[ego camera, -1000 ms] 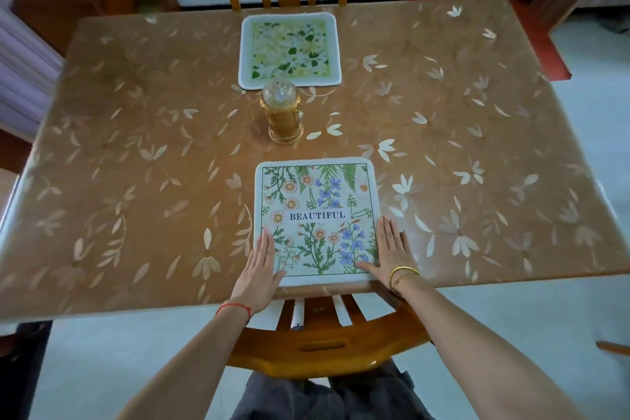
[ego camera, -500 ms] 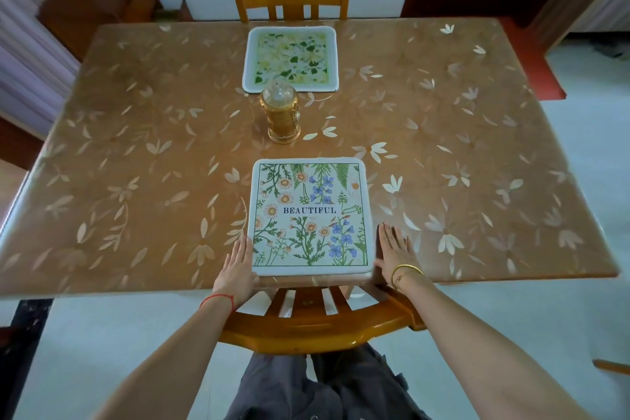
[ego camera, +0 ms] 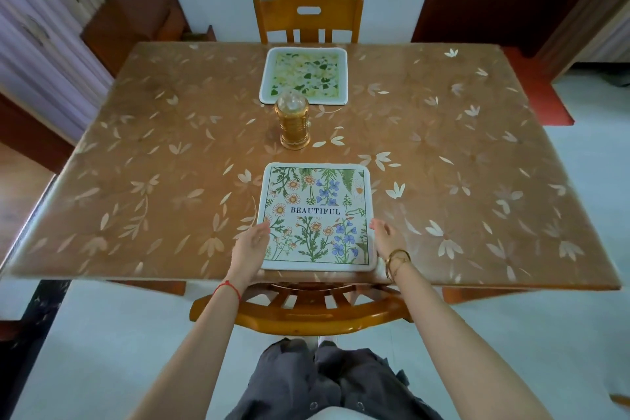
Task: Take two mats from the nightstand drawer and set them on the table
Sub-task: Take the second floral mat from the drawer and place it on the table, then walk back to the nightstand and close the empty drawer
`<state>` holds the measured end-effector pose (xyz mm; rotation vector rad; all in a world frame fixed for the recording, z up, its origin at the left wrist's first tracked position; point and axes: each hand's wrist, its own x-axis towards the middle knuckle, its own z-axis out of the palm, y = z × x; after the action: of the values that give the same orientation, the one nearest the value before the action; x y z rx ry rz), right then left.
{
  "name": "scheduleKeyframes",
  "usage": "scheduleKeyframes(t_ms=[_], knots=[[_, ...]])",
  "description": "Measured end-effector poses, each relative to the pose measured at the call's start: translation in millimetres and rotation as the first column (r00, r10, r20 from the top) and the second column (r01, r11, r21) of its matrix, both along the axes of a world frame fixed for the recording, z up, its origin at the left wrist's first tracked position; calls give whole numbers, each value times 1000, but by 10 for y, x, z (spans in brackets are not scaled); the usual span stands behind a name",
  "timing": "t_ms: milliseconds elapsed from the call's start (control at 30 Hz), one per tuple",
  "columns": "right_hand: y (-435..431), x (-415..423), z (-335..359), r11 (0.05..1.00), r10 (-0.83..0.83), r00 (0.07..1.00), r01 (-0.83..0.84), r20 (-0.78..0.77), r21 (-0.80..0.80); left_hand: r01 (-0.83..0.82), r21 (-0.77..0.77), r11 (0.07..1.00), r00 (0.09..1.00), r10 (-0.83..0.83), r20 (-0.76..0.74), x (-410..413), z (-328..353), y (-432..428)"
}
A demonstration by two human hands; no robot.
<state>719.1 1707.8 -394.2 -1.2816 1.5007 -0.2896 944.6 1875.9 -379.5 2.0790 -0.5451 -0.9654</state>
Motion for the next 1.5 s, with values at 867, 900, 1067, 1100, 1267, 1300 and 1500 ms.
scheduleKeyframes(t_ms=[867,900,1067,1100,1267,1300,1500], knots=[[1992,-2048,991,559,-692,392,822,606,108,371,-443,816,802,-522,-290,-1500,1095,-106],[2088,-2175,991,528,-707,365,842,606,109,399,-444,802,779,-552,-296,-1638,1123,-141],[2433,-2722,966,399,-757,260,910,600,109,495,-468,732,658,-667,-349,-2332,1188,-322],[2472,-2829,964,372,-765,238,922,598,108,514,-471,716,625,-689,-366,-2491,1189,-368],[2544,-3416,960,257,-794,149,961,589,103,602,-467,648,508,-762,-402,-3364,1136,-635],[2530,-3575,965,240,-798,135,965,587,104,619,-467,632,486,-775,-403,-3573,1119,-700],[2339,-4453,1084,207,-811,130,976,570,71,640,-462,614,445,-787,-428,-4586,1091,-994]])
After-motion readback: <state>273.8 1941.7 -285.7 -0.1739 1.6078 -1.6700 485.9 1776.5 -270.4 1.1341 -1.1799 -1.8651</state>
